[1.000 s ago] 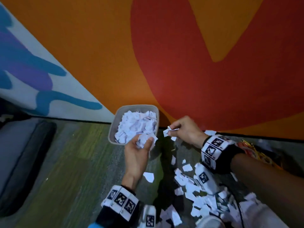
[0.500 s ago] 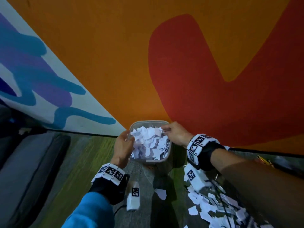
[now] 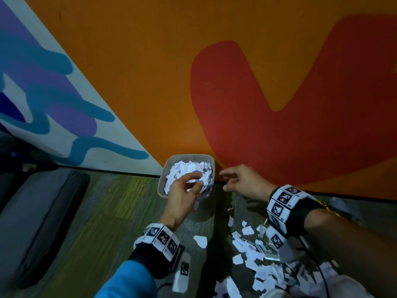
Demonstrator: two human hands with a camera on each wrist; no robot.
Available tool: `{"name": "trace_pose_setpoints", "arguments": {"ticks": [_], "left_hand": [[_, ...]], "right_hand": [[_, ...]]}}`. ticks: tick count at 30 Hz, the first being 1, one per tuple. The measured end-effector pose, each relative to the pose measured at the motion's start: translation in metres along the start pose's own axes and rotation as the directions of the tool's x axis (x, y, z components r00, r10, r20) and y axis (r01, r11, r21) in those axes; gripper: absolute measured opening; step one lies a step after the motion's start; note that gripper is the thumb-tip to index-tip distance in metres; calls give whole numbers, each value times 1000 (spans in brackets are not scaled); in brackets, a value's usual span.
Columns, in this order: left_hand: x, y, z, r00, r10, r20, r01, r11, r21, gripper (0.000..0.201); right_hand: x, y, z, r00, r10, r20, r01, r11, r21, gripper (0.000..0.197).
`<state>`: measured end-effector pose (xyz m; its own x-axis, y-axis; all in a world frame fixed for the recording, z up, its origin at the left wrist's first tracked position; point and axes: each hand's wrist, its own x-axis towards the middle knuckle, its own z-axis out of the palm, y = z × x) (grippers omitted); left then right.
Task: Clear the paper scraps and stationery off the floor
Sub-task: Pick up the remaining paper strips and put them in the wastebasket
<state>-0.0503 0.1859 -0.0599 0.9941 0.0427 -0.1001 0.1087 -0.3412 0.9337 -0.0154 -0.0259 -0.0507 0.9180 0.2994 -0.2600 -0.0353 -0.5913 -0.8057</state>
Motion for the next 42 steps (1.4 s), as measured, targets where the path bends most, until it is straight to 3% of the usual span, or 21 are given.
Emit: {"name": "trace_pose_setpoints", "arguments": {"ticks": [4, 11, 13, 16, 18, 20, 22, 24, 26, 28, 32, 34, 37, 40, 42], "left_hand": [[-25, 14, 15, 990, 38, 132, -45, 998, 50, 13], [-37, -11, 17, 933, -104, 344, 22, 971, 236, 28], [-29, -23, 13, 899, -137, 416, -19, 936, 351, 32], [-4, -22, 8, 803, -168, 572, -238, 789, 566, 30], [18, -14, 10, 697, -213, 685, -440, 627, 643, 24], [34, -8, 20, 573, -293, 765, -574, 523, 630, 18], [43, -9, 36, 481, -399, 780, -609, 488, 625, 12], [47, -23, 57, 442, -443, 780, -605, 495, 623, 15], [43, -49, 75, 442, -452, 775, -575, 520, 631, 25], [32, -94, 96, 486, -421, 766, -499, 586, 639, 26], [-14, -185, 132, 570, -389, 724, -271, 743, 612, 27], [-38, -217, 149, 625, -373, 686, -184, 784, 594, 39], [-65, -238, 173, 670, -315, 672, -223, 778, 588, 56], [-82, -237, 200, 673, -143, 726, -375, 780, 501, 66], [-94, -234, 217, 649, -109, 753, -436, 758, 485, 80]], "right_hand": [[-38, 6, -7, 1000, 13, -21, -15, 998, -65, 56], [-52, 51, 14, 996, 92, -8, -92, 992, -91, 55], [-48, 65, 26, 992, 124, 15, -123, 989, -83, 55], [-35, 87, 46, 981, 185, 52, -178, 978, -113, 49], [-23, 104, 61, 967, 238, 94, -221, 962, -161, 36], [-18, 123, 77, 945, 289, 152, -256, 945, -204, 26], [-15, 146, 94, 923, 331, 197, -288, 932, -221, 27], [-18, 173, 107, 895, 396, 206, -356, 911, -207, 32], [-25, 197, 114, 885, 421, 199, -389, 903, -182, 26], [-38, 222, 117, 898, 418, 137, -385, 897, -217, 7], [-71, 255, 111, 872, 489, 31, -472, 855, -214, 13], [-93, 268, 103, 848, 526, -66, -529, 829, -179, 12], [-116, 292, 97, 813, 535, -229, -573, 805, -153, 9], [-127, 311, 90, 793, 534, -293, -584, 803, -117, 9], [-126, 329, 92, 778, 567, -271, -615, 776, -142, 40]]}}
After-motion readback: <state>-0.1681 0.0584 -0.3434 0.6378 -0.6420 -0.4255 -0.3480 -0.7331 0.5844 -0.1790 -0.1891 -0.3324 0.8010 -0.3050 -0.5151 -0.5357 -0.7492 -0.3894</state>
